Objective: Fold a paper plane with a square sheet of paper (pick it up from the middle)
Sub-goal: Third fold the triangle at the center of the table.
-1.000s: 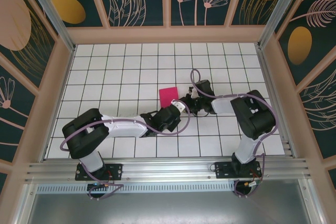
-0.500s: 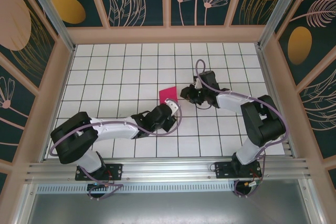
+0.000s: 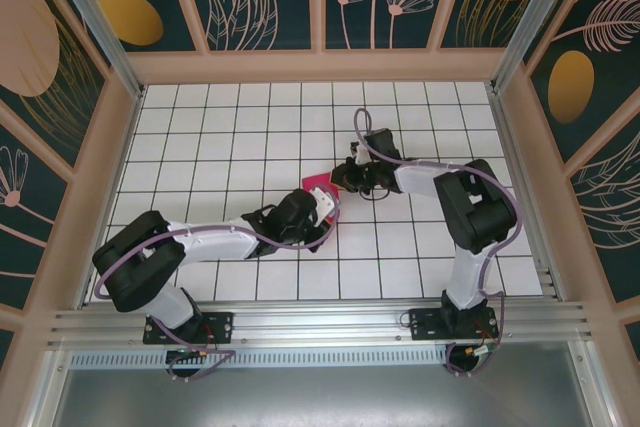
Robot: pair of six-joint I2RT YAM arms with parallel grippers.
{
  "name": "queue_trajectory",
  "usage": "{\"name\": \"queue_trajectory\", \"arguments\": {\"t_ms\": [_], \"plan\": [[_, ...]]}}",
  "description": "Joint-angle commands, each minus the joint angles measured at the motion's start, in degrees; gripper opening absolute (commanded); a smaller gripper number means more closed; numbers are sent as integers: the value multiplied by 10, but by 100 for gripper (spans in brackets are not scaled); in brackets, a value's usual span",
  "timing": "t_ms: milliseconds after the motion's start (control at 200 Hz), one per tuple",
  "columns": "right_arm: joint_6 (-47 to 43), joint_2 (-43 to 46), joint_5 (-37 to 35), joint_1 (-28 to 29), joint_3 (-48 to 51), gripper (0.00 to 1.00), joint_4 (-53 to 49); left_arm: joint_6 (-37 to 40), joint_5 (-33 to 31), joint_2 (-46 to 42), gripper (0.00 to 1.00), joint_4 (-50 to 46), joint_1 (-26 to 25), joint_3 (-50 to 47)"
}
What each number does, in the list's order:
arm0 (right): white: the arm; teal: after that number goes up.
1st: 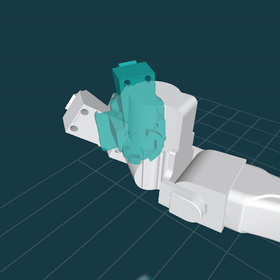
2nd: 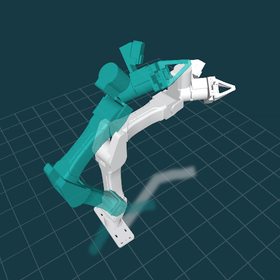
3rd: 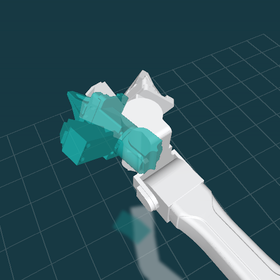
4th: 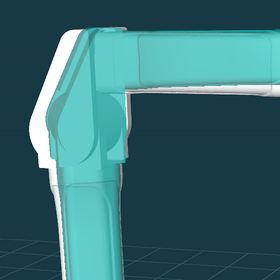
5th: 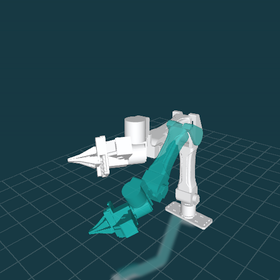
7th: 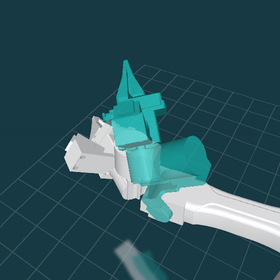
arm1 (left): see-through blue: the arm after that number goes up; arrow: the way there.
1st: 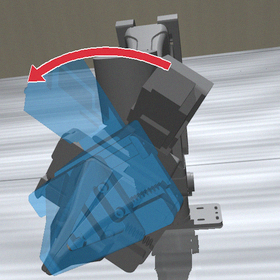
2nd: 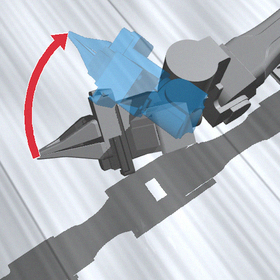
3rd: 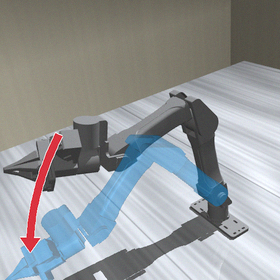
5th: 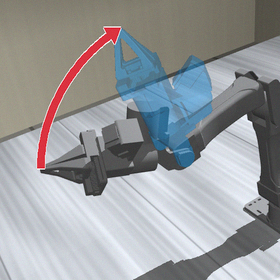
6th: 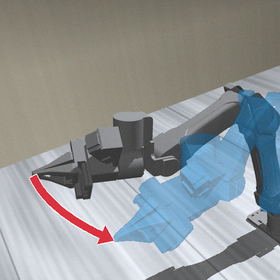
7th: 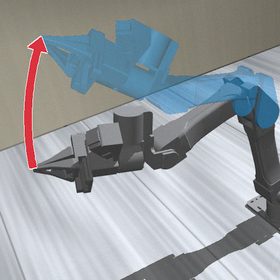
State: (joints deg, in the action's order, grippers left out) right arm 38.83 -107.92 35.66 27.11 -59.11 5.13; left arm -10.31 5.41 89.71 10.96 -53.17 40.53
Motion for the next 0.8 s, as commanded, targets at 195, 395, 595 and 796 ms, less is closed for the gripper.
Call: {"name": "queue_trajectory", "arguments": {"t_ms": [195, 395, 595, 796], "plan": [[-76, -54, 12, 18, -60, 13, -84, 15, 32, -29, 0, -6, 5, -2], [-77, -45, -13, 28, -34, 13, -96, 16, 54, -32, 0, -11, 7, -14], [-76, -28, -16, 39, 2, 13, -78, 13, 84, -33, 0, -6, 10, -17], [-78, -35, -24, 39, 5, 13, -73, 9, 97, -16, 0, -7, 17, -8]]}}
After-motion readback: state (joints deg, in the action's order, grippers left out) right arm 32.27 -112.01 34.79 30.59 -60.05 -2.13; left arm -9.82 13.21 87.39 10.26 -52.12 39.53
